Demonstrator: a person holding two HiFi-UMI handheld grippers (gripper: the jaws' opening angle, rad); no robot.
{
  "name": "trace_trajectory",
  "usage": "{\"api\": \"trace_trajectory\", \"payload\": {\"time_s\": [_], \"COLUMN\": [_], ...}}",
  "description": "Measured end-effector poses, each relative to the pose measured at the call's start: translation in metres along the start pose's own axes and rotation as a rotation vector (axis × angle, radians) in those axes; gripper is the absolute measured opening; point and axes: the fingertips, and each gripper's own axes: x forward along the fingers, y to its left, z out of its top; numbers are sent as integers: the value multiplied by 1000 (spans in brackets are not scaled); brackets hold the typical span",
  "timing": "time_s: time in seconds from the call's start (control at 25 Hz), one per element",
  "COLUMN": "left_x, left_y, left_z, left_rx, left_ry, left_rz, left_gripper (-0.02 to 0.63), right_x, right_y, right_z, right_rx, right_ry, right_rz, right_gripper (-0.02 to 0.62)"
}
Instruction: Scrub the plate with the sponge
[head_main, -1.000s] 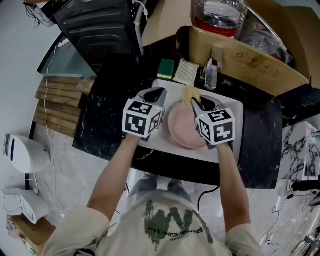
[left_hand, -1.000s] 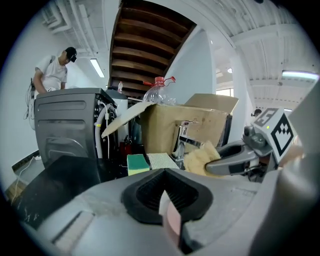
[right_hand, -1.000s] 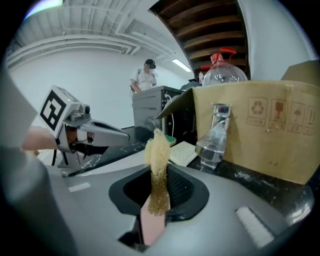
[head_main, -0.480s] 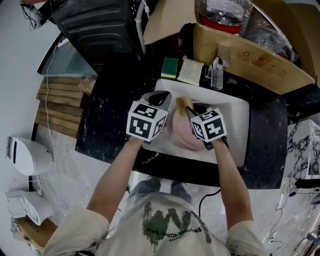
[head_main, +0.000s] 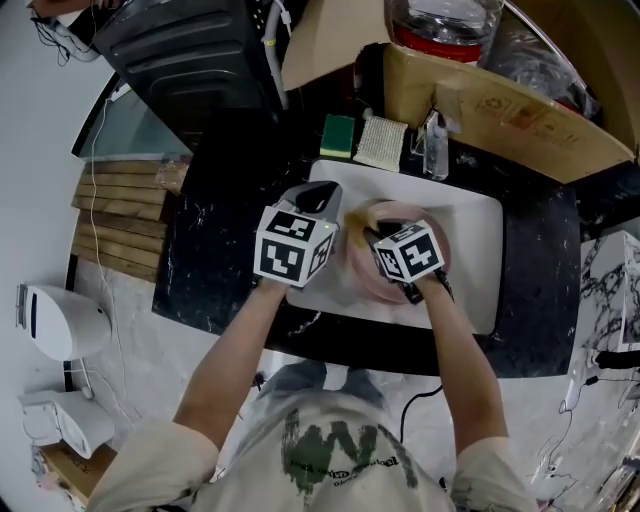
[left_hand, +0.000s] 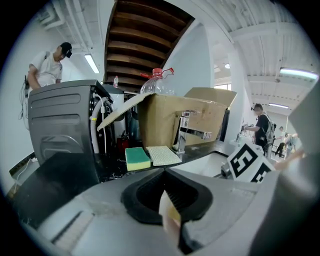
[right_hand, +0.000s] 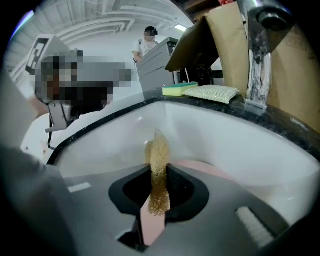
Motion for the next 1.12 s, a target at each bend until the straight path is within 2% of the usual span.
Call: {"api": "trace_trajectory", "payload": {"time_s": [0.48,0.92,1.12], "left_x": [9,19,23], "left_y": [1,-3,-6], "left_z": [-1,-1,-1], "left_rx": [31,63,70], "left_ry": [18,31,33], "left_rz": [-1,-11,-21], "left_gripper": [2,2,2], "right_x": [23,30,31], "right_y": [-6,-29,-36], "right_z": [-13,-25,-25], "right_rx": [74,227,263], "right_ry": [19,14,5], "right_rz": [18,-16,-32], "right_gripper": [63,63,63]}}
